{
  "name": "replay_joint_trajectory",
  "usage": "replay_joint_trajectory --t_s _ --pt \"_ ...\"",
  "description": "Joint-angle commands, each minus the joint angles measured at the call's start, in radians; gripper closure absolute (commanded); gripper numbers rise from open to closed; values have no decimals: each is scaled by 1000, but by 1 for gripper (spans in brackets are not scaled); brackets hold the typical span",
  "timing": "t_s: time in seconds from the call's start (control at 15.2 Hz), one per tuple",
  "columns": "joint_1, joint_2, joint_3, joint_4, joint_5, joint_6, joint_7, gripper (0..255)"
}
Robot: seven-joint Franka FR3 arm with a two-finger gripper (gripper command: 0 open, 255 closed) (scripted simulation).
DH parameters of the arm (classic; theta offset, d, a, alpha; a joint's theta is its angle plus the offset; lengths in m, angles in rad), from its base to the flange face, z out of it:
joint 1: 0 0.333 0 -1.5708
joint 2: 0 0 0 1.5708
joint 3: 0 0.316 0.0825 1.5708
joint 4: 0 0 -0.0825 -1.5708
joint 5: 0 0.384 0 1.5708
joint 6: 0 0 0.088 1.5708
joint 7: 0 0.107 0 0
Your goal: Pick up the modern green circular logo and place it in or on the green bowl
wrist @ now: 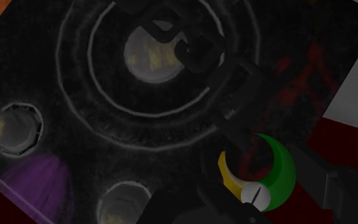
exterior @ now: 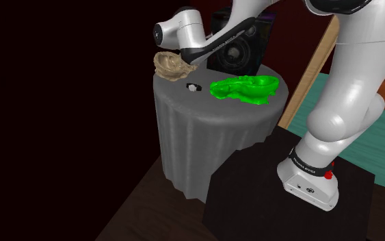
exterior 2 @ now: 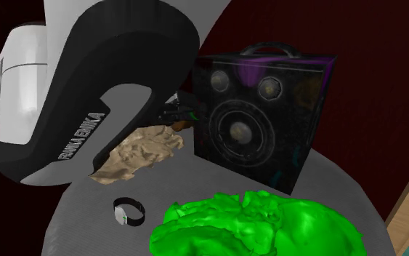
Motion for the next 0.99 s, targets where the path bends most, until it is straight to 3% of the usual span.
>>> replay_joint_trajectory --t_s 0.0,0.92 --pt "-3 -14 2 8 4 -2 -21 255" --pt "-10 -90 12 83 21 -29 -159 255"
